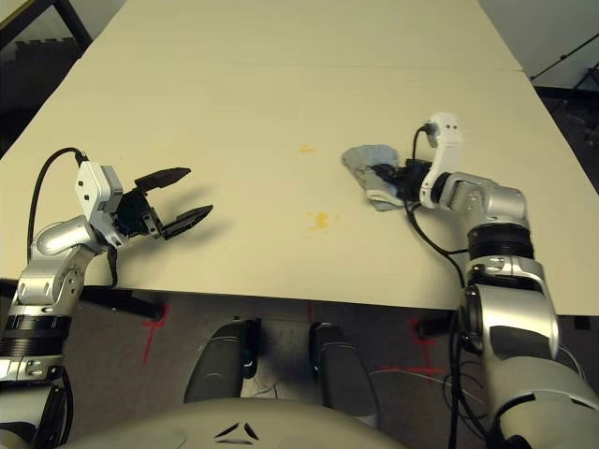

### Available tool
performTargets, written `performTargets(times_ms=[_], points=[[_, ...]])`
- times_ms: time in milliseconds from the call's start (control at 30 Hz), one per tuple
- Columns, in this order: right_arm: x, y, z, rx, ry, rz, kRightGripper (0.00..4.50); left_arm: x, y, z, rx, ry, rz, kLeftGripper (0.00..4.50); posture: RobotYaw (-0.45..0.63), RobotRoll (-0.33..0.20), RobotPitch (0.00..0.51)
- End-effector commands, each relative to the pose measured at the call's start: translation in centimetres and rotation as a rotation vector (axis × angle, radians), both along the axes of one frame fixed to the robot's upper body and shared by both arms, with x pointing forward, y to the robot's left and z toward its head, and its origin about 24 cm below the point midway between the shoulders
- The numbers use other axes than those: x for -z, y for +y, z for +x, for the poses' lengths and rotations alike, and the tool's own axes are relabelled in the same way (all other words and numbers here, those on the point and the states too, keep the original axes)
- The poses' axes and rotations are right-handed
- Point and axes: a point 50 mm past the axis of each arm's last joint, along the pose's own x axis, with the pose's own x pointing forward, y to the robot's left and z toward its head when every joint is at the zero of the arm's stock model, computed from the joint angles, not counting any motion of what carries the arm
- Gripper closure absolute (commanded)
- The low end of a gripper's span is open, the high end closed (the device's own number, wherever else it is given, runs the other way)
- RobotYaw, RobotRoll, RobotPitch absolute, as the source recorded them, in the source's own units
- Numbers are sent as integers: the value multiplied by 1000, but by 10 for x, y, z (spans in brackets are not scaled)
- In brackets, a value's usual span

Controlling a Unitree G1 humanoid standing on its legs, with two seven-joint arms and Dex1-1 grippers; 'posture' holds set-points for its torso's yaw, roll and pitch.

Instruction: Wipe the water off the table with a rag.

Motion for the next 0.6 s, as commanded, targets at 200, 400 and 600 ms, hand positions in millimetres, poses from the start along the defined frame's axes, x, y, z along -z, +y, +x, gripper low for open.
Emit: performTargets(times_ms=[200, 400, 600], points=[[-26, -27, -25, -39, 16, 61, 4383, 1, -4, 1, 25, 1, 6, 0, 207, 0, 184], [-23, 14, -44, -241, 73, 133, 4383, 1, -5, 3, 29, 0, 4, 0, 202, 0, 184], [14, 59, -52, -293, 151, 109, 4383, 0, -8, 5, 33, -3, -1, 0, 205, 0, 186]])
